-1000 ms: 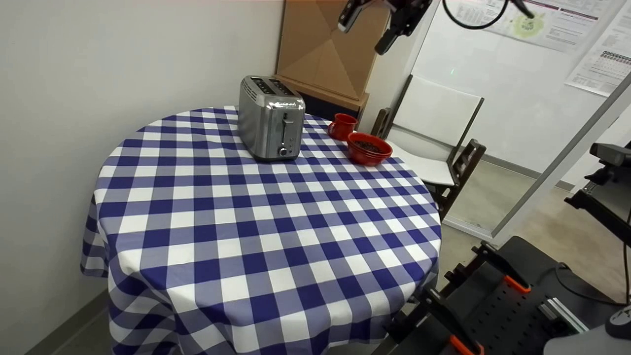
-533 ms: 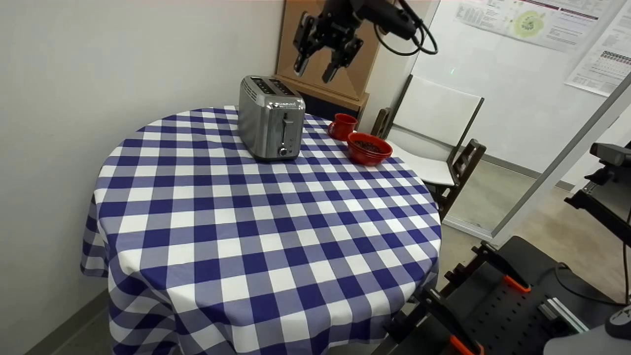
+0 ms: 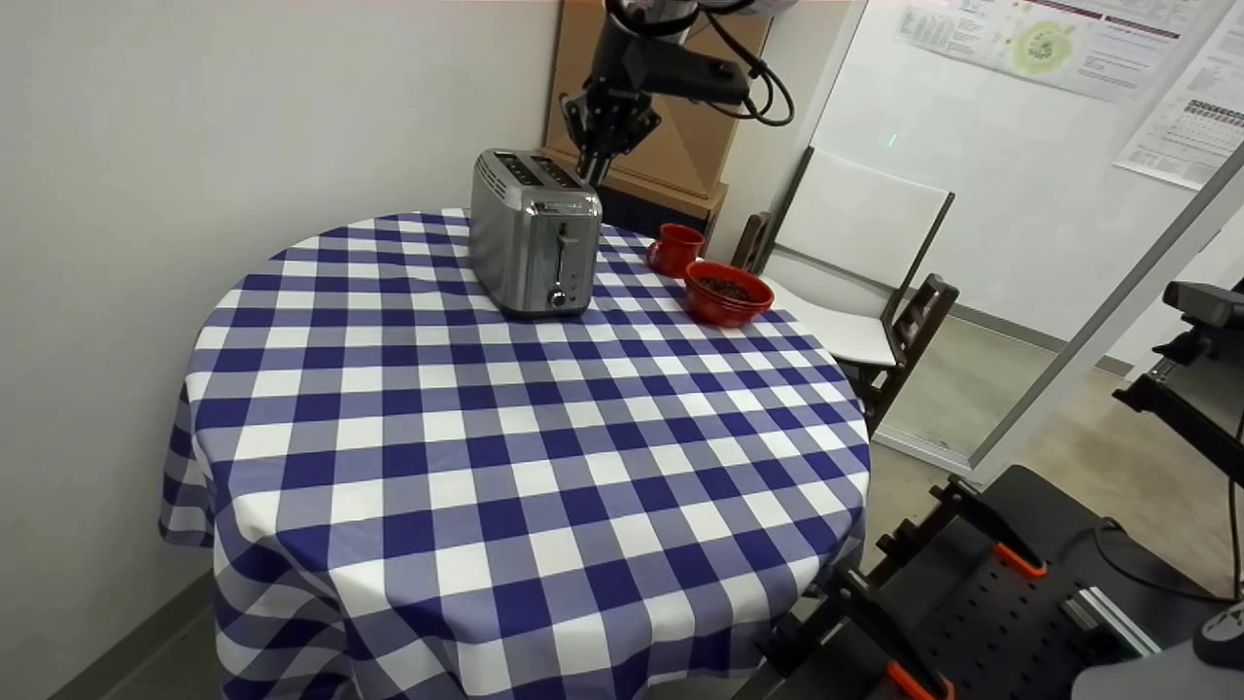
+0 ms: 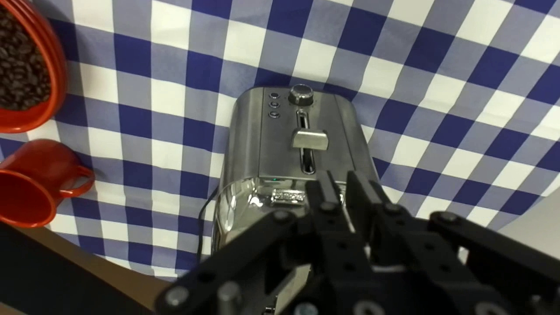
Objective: Push the lever of the toaster down
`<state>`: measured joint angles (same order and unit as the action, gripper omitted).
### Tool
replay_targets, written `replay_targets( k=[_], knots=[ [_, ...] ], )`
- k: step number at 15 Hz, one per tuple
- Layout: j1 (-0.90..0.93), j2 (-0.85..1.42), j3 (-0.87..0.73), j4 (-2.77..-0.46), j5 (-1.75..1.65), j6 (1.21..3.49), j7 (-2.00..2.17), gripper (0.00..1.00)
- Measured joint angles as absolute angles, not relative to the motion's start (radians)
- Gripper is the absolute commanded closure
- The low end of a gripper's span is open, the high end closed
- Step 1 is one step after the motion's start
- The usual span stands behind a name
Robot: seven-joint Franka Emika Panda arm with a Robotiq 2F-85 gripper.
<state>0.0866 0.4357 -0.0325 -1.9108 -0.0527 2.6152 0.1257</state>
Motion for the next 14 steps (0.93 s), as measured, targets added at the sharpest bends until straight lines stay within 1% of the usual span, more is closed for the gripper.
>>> replay_targets(
  k=[1,3,5,14],
  knots=[
    [0.094,0.453,-0.040,-1.896,-0.068,2.624,0.143,1.00],
    [0.112,0.485,-0.058,-1.877,-0.098,2.650,0.180,0.96],
    [0.136,0.512,-0.081,-1.868,-0.130,2.681,0.218,0.96],
    [0.223,0.596,-0.171,-1.851,-0.194,2.732,0.303,0.98]
  ],
)
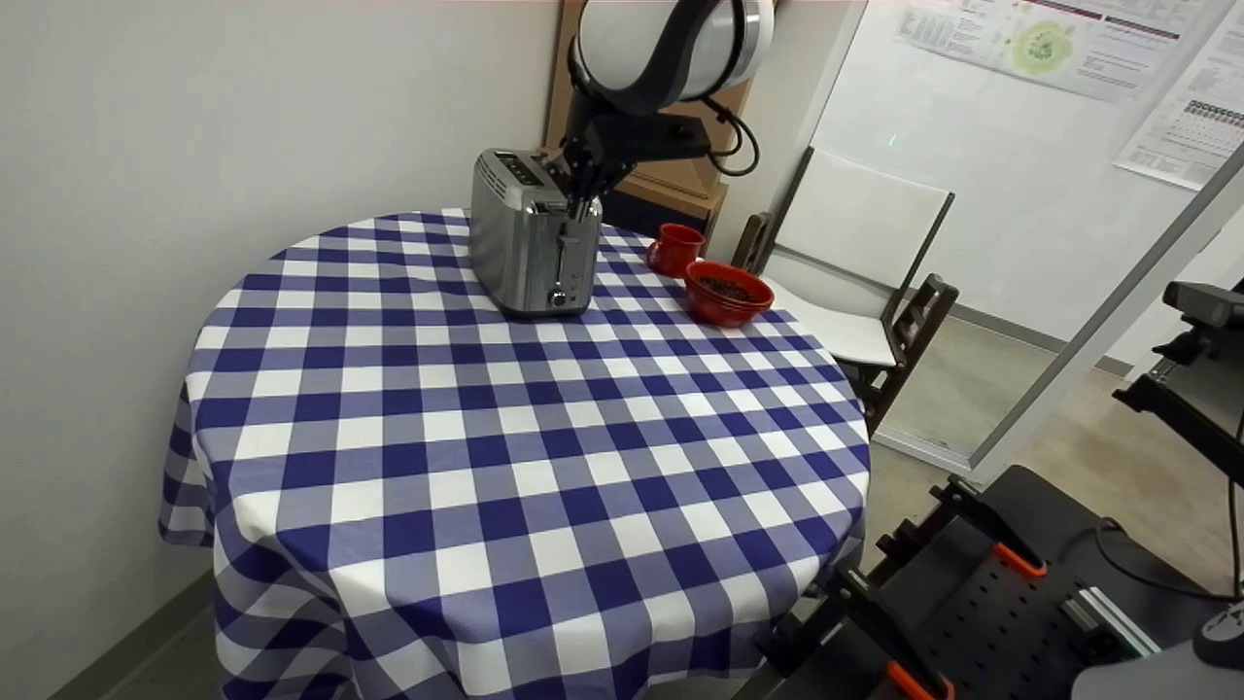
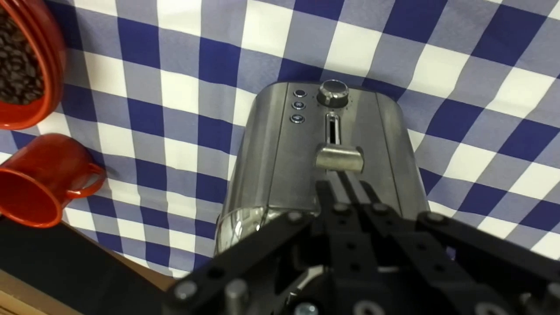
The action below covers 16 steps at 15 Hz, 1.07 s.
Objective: Push the lever of the toaster down
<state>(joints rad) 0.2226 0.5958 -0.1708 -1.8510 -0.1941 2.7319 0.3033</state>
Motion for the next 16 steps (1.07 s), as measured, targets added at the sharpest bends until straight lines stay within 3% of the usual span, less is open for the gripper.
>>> replay_targets(
  k=[16],
  knots=[
    [0.248,0.816,-0.204,-1.751,-0.194,2.844,0.303,1.00]
  ],
)
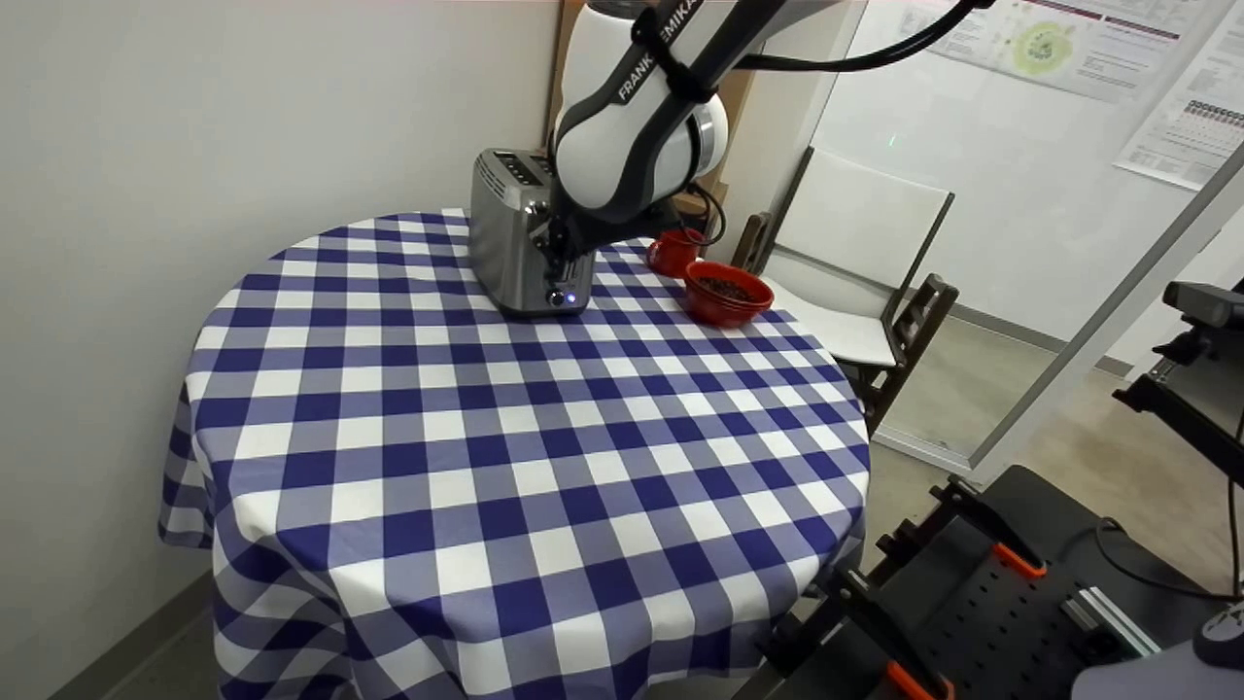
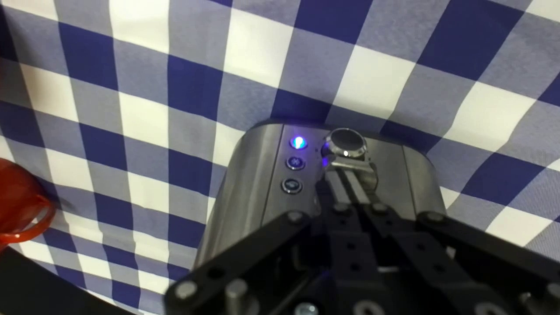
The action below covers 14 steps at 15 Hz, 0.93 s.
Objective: Push the lever of the toaster down
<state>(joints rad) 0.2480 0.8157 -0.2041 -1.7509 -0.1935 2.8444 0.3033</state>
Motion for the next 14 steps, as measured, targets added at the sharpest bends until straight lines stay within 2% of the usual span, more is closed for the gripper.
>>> replay_targets(
  k=[3,4,5,7,14],
  knots=[
    [0.247,0.815,-0.204,-1.749,-0.188,2.844,0.303,1.00],
    [0.245,0.815,-0.201,-1.748,-0.181,2.843,0.303,0.74],
    [0.240,0.813,-0.196,-1.747,-0.171,2.836,0.303,0.71],
    [0.203,0.805,-0.146,-1.737,-0.116,2.785,0.283,0.60],
    [-0.004,0.663,0.097,-1.742,0.149,2.454,0.148,0.09]
  ],
)
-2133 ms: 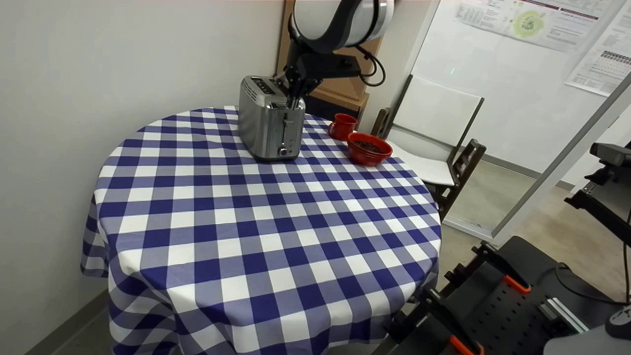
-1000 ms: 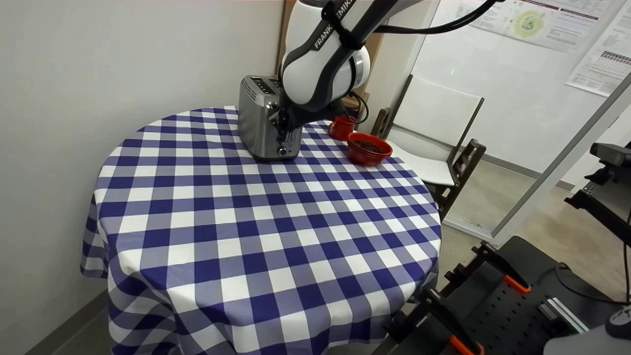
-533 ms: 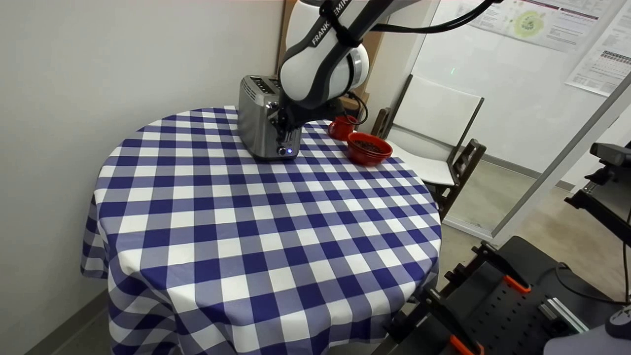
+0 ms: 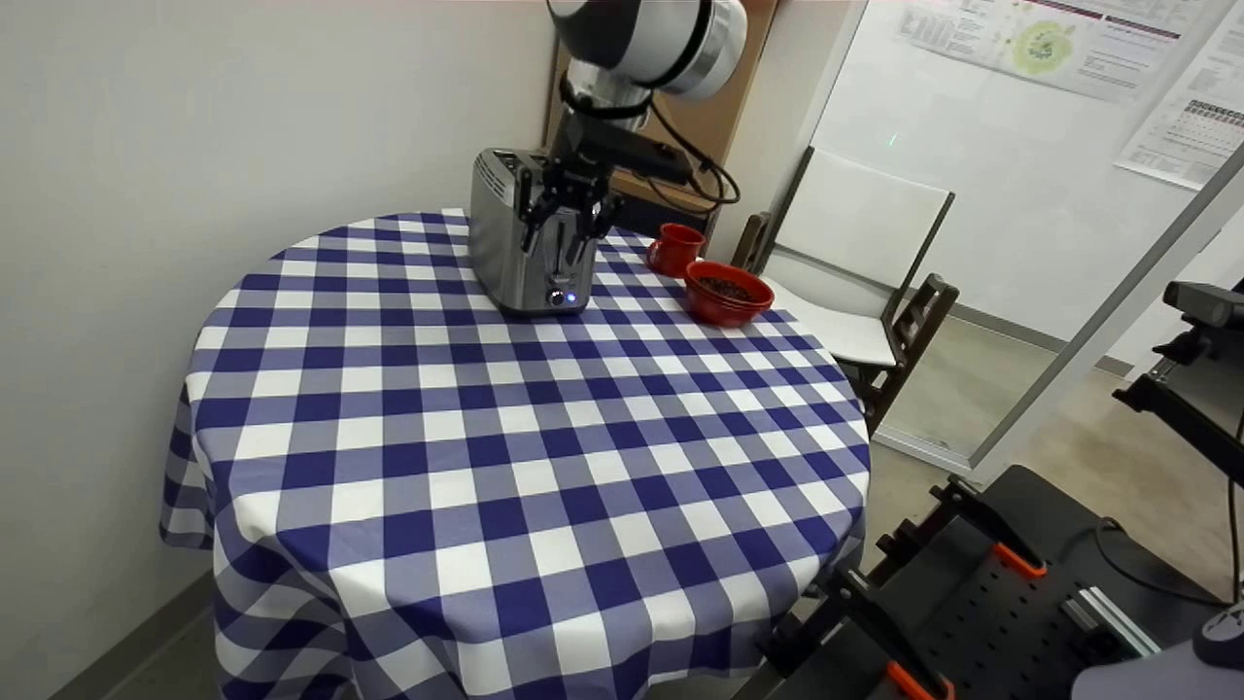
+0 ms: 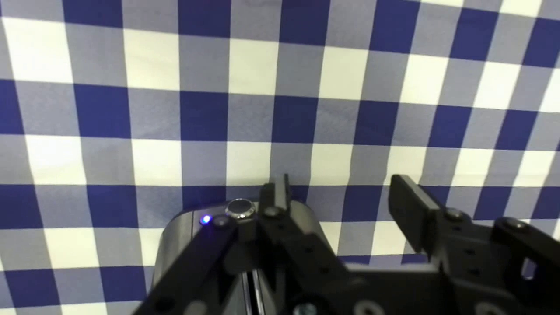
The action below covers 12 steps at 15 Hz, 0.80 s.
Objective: Push the lever of the toaster down
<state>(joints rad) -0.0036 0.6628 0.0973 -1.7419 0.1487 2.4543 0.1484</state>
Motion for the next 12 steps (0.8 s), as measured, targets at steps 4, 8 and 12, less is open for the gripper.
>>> replay_targets(
  k=[4,8,12],
  knots=[
    [-0.046,0.521,0.109,-1.792,0.204,2.265,0.105,0.00],
    [-0.034,0.366,0.091,-1.893,0.157,2.179,0.064,0.00],
    [0.007,0.214,0.062,-2.014,0.011,2.184,0.075,0.00]
  ],
)
